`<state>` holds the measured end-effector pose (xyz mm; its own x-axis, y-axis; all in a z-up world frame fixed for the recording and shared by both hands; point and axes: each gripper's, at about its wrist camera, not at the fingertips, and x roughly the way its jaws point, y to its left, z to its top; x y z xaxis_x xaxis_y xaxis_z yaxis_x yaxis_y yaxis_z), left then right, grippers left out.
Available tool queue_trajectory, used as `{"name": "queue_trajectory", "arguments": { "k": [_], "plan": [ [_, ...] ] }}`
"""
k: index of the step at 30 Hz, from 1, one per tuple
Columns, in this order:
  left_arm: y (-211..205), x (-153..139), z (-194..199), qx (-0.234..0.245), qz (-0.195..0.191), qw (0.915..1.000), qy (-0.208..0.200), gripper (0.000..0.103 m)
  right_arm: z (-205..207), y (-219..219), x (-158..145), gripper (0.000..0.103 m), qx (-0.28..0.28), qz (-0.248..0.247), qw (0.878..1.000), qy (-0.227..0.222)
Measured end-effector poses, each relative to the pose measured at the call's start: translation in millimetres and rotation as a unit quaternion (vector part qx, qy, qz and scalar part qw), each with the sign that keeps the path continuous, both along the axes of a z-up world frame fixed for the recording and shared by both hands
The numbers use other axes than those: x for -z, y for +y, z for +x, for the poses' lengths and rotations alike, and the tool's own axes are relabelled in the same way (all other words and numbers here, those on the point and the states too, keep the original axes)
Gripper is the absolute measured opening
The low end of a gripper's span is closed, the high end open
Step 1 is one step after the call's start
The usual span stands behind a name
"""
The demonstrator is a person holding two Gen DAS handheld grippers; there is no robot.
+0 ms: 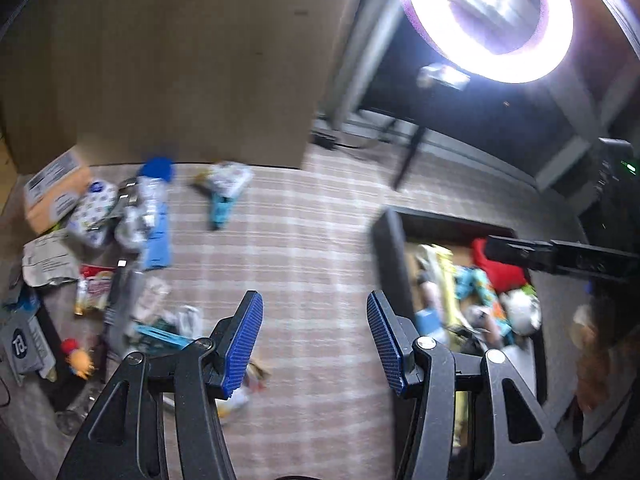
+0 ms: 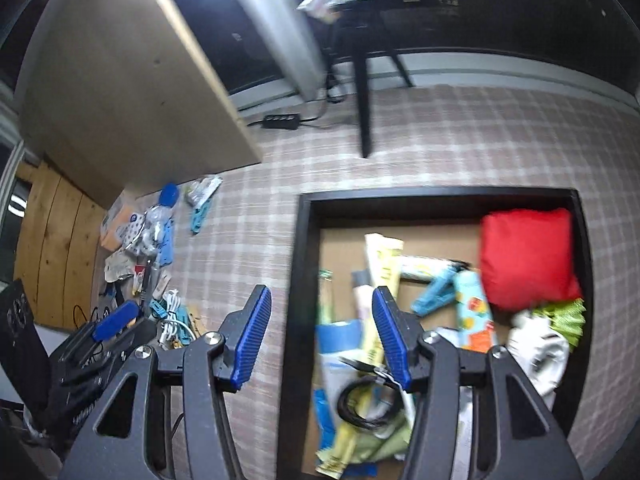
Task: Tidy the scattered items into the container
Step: 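Move both grippers back over the clutter pile, then grasp the clear plastic bag with the left gripper while the right grasps a blue clothespin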
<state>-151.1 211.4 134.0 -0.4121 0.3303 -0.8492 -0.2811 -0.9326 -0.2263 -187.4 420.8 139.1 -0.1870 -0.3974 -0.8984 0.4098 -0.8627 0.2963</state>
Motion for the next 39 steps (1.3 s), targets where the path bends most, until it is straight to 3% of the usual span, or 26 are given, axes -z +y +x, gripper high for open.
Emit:
{"name": "queue_trajectory", "arguments": {
  "k": [6, 12, 22, 32, 36, 39],
  "plan": [
    [-45, 19, -39, -0.044, -0.019, 0.9988, -0.003, 0.051, 3, -52, 5, 0.052, -0.029, -0.017, 0.999, -0.007],
    [-61, 34, -75, -0.03, -0.079, 0.9963, 0.012, 0.047, -3, -118, 27, 0.052, -0.056, -0.021, 0.998, -0.036],
    [-70, 52, -114, 0.016, -0.118, 0.9928, 0.015, 0.048, -21, -223, 80, 0.051, -0.084, 0.001, 0.994, -0.07],
    [-73, 80, -135, 0.017, -0.14, 0.9899, -0.01, 0.048, -30, -263, 113, 0.044, -0.093, 0.042, 0.992, -0.077],
    [-75, 88, -141, 0.014, -0.134, 0.9906, -0.027, 0.038, -31, -275, 119, 0.044, -0.099, 0.059, 0.991, -0.07],
    [-74, 91, -143, 0.015, -0.134, 0.9905, -0.029, 0.037, -28, -283, 119, 0.043, -0.11, 0.071, 0.99, -0.057]
  ]
}}
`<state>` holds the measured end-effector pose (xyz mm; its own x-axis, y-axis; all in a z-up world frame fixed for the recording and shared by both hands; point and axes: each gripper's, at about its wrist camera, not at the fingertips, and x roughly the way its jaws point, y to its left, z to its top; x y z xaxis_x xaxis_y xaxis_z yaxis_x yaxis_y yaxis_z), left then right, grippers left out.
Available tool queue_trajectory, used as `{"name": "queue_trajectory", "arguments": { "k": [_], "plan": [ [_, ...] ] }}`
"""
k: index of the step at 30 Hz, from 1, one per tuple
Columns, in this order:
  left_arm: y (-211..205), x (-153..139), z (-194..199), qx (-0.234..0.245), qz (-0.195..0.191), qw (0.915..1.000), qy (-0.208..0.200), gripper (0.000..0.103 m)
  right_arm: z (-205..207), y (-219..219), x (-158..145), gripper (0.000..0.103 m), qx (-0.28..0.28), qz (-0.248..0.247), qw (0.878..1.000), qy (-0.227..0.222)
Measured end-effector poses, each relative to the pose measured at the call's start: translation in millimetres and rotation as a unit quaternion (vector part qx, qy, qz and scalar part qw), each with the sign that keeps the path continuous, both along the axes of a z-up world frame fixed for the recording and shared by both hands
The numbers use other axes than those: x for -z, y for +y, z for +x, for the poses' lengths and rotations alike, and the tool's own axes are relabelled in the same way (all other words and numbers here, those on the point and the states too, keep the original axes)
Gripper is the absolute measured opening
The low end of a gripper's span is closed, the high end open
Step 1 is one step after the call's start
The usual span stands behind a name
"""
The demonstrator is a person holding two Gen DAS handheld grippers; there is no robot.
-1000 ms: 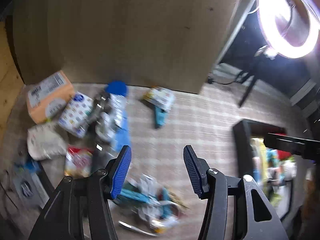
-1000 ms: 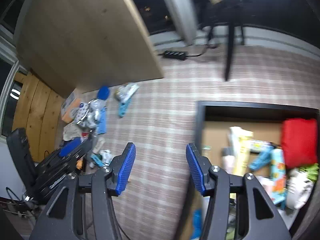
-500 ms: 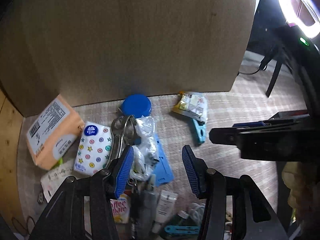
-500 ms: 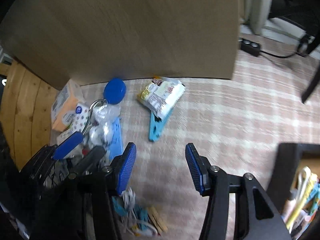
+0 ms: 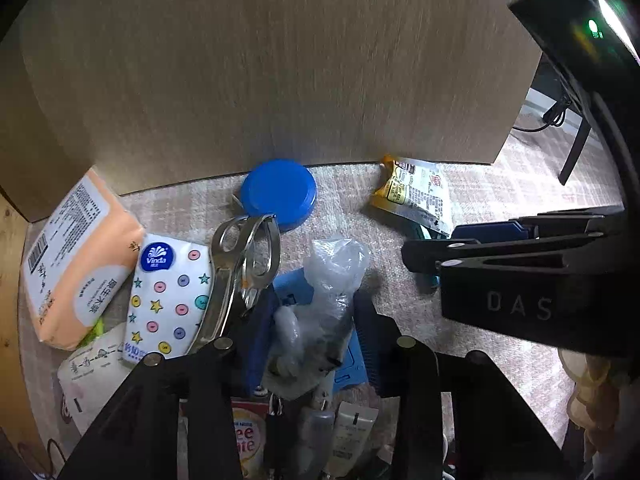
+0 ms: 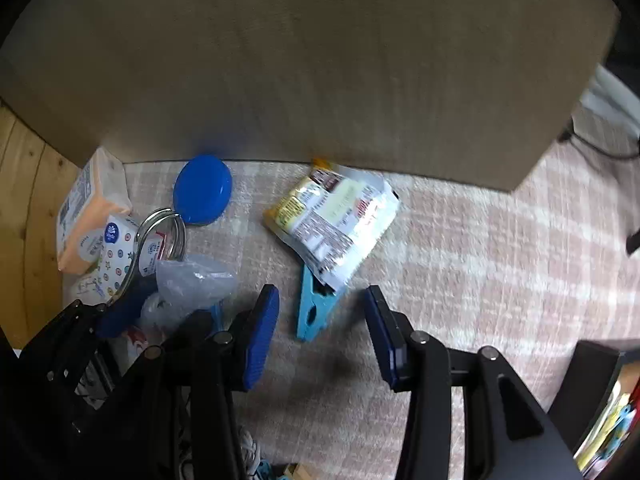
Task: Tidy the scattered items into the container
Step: 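Grasp the clear plastic bag with the left gripper while the right grasps a blue clothespin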
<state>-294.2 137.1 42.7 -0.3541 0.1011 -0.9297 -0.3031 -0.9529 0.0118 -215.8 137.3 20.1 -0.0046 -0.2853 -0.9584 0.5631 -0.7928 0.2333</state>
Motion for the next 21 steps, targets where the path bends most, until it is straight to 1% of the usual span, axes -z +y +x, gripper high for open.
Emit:
{"name": "queue_trajectory", "arguments": {
  "k": [4, 6, 8, 9, 10, 13, 15, 18, 21],
  "plan": [
    [-1, 0, -1, -0.002, 0.004, 1.0, -0.001, 0.035, 3, -7, -1, 0.043, -0.012, 0.01, 1.0, 0.01],
    [-2, -1, -2, -0.004, 0.006, 1.0, -0.001, 0.033, 4, -9, -1, 0.042, -0.021, 0.016, 1.0, 0.015],
    [-3, -2, -2, -0.008, 0.006, 0.9999, -0.001, 0.032, 8, -10, -2, 0.029, -0.038, 0.033, 0.998, 0.032],
    [-4, -3, -2, -0.012, 0.006, 0.9999, 0.0, 0.031, 10, -11, -2, 0.027, -0.047, 0.039, 0.997, 0.039],
    [-5, -4, -1, -0.014, 0.007, 0.9999, 0.001, 0.03, 11, -10, -3, 0.022, -0.053, 0.044, 0.997, 0.045],
    [-7, -7, 1, -0.019, 0.013, 0.9997, 0.0, 0.029, 15, -6, -3, 0.021, -0.064, 0.046, 0.996, 0.05],
    [-9, -11, 5, -0.02, 0.023, 0.9995, -0.002, 0.029, 19, -2, -5, 0.021, -0.064, 0.051, 0.995, 0.051],
    [-10, -18, 13, -0.016, 0.025, 0.9996, 0.0, 0.028, 27, 7, -8, 0.021, -0.066, 0.043, 0.996, 0.036],
    [-11, -25, 23, -0.017, 0.035, 0.9992, -0.001, 0.028, 36, 22, -14, 0.021, -0.063, 0.028, 0.997, 0.025]
  ]
}}
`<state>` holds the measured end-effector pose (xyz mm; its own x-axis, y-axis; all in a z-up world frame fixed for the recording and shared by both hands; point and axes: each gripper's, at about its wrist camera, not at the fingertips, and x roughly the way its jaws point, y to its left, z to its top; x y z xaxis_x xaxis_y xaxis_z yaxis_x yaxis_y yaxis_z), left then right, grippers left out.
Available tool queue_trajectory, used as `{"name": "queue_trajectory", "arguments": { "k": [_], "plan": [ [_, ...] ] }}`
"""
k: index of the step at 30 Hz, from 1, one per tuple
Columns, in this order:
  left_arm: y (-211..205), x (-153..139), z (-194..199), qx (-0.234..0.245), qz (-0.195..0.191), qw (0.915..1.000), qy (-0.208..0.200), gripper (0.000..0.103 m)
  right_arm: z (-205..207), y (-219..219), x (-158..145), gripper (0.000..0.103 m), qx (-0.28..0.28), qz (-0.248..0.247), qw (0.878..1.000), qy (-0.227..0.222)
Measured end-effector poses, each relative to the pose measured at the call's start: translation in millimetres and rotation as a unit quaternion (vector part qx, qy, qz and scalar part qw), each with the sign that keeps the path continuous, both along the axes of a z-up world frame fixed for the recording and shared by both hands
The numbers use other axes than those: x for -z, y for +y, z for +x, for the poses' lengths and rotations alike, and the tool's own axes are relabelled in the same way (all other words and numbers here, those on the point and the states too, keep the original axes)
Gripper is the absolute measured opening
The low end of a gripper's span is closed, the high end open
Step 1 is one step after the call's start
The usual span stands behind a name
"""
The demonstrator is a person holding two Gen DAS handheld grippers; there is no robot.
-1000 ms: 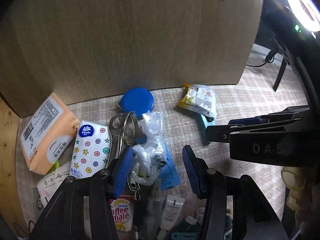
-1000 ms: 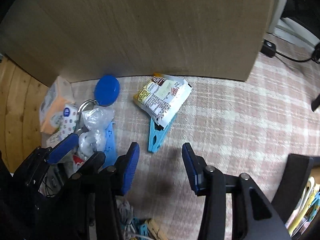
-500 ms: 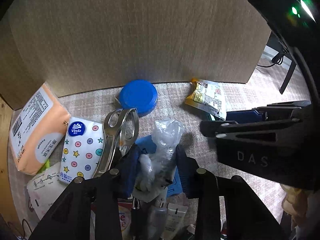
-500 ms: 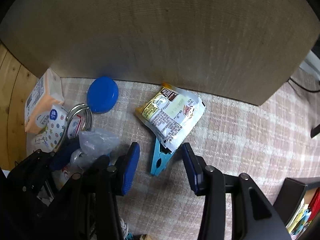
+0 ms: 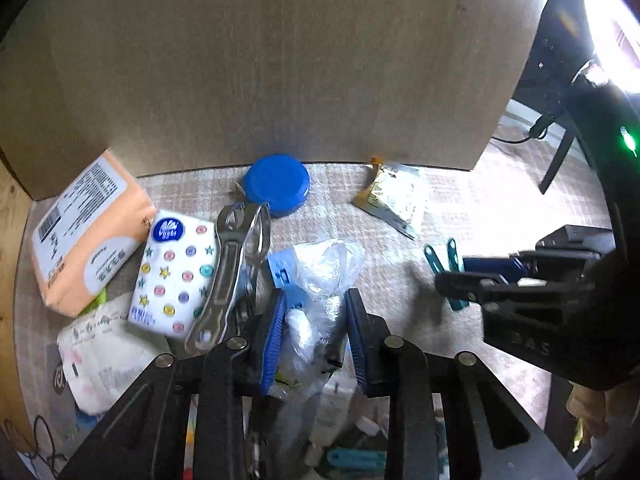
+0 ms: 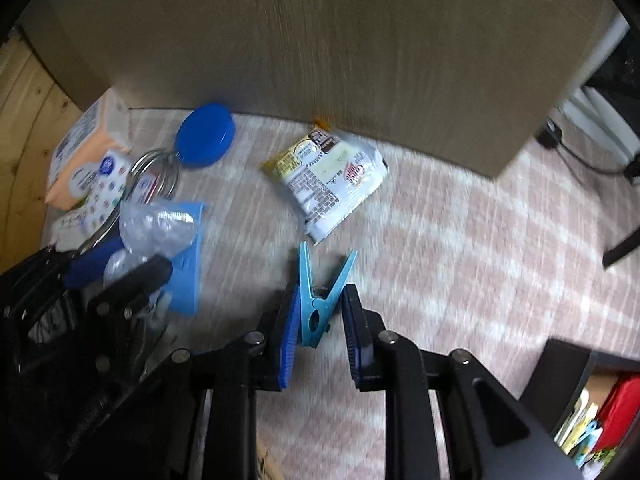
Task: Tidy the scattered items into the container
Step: 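Grasp the clear plastic bag with the left gripper while the right grasps a blue clothespin, then carry the plastic bag and blue clothespin to the tray and open both grippers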
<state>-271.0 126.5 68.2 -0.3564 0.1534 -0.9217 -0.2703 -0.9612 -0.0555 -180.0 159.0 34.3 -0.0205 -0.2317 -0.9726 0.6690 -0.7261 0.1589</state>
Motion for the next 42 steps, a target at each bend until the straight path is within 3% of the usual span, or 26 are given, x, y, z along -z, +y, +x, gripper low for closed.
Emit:
{"name": "queue_trajectory", "arguments": {
  "k": [7, 12, 22, 29, 37, 40, 41, 42],
  "plan": [
    [0, -20, 33, 0.006, 0.01, 0.9999, 0.009, 0.028, 19, 50, -29, 0.021, 0.017, -0.037, 0.999, -0.007],
    [30, -42, 61, 0.03, 0.012, 0.9992, 0.024, 0.028, 5, 104, -55, 0.021, 0.04, -0.054, 0.998, 0.005],
    [138, -60, 113, 0.087, 0.031, 0.9953, 0.032, 0.028, 0, 200, -78, 0.021, 0.091, -0.059, 0.993, 0.048],
    [211, -73, 154, 0.143, 0.047, 0.9883, 0.03, 0.028, -1, 288, -87, 0.021, 0.158, -0.054, 0.984, 0.059],
    [266, -76, 188, 0.185, 0.064, 0.9804, 0.021, 0.029, 9, 368, -100, 0.021, 0.215, -0.046, 0.973, 0.071],
    [283, -80, 203, 0.201, 0.056, 0.9777, 0.028, 0.054, 14, 385, -105, 0.021, 0.22, -0.046, 0.971, 0.075],
    [285, -82, 207, 0.202, 0.054, 0.9773, 0.037, 0.063, 15, 389, -107, 0.028, 0.222, -0.043, 0.971, 0.074],
    [286, -84, 210, 0.201, 0.055, 0.9772, 0.042, 0.063, 16, 394, -108, 0.035, 0.225, -0.034, 0.971, 0.075]
  ]
}}
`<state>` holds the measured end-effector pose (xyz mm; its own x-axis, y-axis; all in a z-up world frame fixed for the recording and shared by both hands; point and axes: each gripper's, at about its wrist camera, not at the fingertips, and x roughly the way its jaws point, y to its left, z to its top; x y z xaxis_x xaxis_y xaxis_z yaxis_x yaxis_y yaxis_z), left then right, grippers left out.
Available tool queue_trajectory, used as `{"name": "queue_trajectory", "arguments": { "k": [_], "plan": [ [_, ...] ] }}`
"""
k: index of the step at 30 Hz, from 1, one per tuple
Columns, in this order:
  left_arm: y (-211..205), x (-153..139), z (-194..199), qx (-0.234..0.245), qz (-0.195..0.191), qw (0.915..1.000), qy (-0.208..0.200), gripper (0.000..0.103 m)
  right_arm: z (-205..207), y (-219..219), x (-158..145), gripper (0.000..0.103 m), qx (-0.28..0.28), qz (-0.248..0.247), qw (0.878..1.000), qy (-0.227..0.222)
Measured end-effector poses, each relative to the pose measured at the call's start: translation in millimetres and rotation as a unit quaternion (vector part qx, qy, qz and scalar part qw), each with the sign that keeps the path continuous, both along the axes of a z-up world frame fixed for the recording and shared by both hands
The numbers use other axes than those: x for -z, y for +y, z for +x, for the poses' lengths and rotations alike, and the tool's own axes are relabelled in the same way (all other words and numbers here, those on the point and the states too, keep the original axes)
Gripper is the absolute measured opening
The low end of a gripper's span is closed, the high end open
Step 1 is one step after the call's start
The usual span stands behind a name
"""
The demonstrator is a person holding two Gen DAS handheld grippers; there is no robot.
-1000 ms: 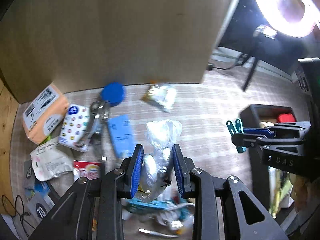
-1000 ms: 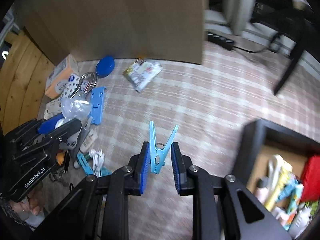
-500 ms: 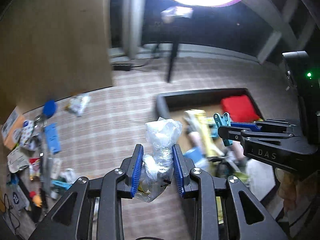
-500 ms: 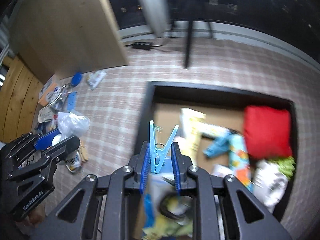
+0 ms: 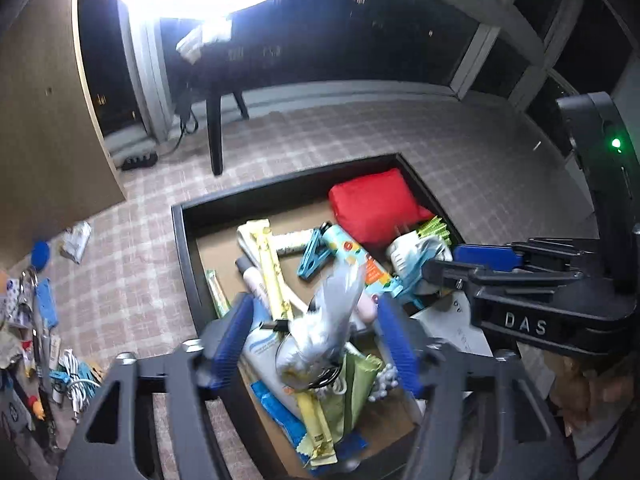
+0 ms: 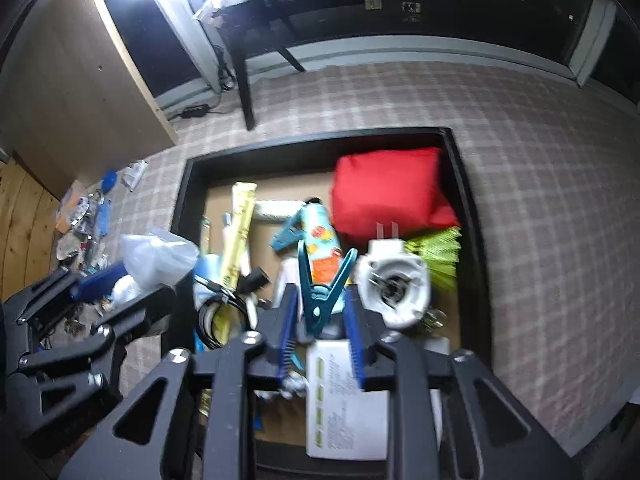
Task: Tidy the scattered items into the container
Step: 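Carry the plastic bag and blue clothespin to the tray and open both grippers, then move both grippers back toward the clutter pile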
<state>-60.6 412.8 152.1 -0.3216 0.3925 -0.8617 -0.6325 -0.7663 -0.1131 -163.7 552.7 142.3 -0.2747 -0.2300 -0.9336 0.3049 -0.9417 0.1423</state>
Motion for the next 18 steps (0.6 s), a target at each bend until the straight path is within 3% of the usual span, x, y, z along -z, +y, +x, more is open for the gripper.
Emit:
{"name": "queue_trajectory", "arguments": {
  "k": [1, 2, 9, 18],
  "plan": [
    [1, -1, 2, -0.002, 0.0, 1.0, -0.002, 0.063, 2, 3, -2, 0.045, 0.004, 0.002, 1.0, 0.002],
    [1, -1, 4, -0.004, 0.001, 1.0, -0.005, 0.063, 4, 7, -4, 0.047, 0.005, -0.001, 1.0, 0.008],
    [-17, 0, 10, -0.023, -0.002, 0.9997, 0.002, 0.063, 14, 15, -8, 0.05, 0.009, -0.012, 1.0, 0.013],
    [-85, 2, 13, -0.085, -0.019, 0.9961, 0.016, 0.064, 36, -7, -1, 0.052, -0.01, -0.015, 1.0, 0.026]
  ]
}}
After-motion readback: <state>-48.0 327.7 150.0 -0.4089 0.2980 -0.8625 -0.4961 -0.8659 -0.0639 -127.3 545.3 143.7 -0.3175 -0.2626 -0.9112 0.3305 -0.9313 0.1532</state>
